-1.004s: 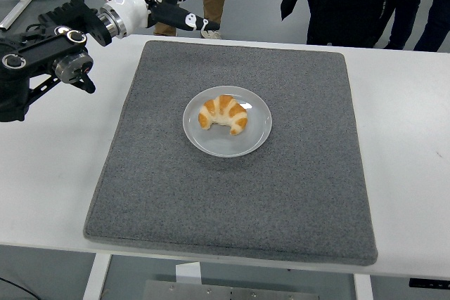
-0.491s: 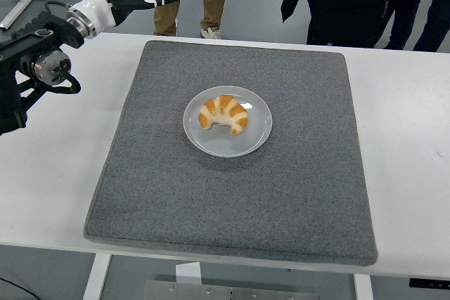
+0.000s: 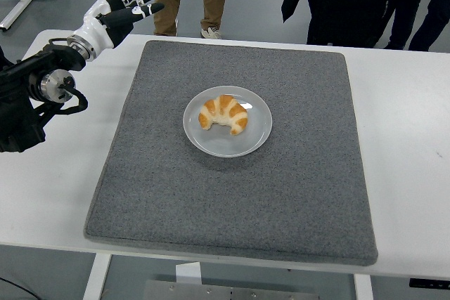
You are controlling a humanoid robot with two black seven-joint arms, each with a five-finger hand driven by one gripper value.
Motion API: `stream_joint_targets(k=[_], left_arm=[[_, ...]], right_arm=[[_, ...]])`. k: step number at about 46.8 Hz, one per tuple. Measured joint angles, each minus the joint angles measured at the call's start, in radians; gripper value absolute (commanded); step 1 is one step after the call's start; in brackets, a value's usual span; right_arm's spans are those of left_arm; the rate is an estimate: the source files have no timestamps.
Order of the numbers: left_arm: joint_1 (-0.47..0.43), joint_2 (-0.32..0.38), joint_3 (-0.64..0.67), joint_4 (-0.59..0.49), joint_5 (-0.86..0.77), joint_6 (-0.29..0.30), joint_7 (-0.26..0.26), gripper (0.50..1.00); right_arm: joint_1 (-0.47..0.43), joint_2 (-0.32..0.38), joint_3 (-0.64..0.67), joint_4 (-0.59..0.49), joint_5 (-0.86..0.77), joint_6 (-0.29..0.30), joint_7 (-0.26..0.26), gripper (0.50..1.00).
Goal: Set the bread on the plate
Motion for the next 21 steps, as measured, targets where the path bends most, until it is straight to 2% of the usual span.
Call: stream_joint_targets(k=[9,21], left_arm=[[0.019,-0.004,0.001,-0.001,-0.012,-0.024,-0.003,0.994],[0.022,-0.004,0.001,0.0,-0.006,-0.026,-0.005,0.994]], right_arm=[[0.0,0.0,0.0,0.0,0.0,0.0,0.0,0.952],[0.0,0.0,0.0,0.0,0.0,0.0,0.0,0.952]])
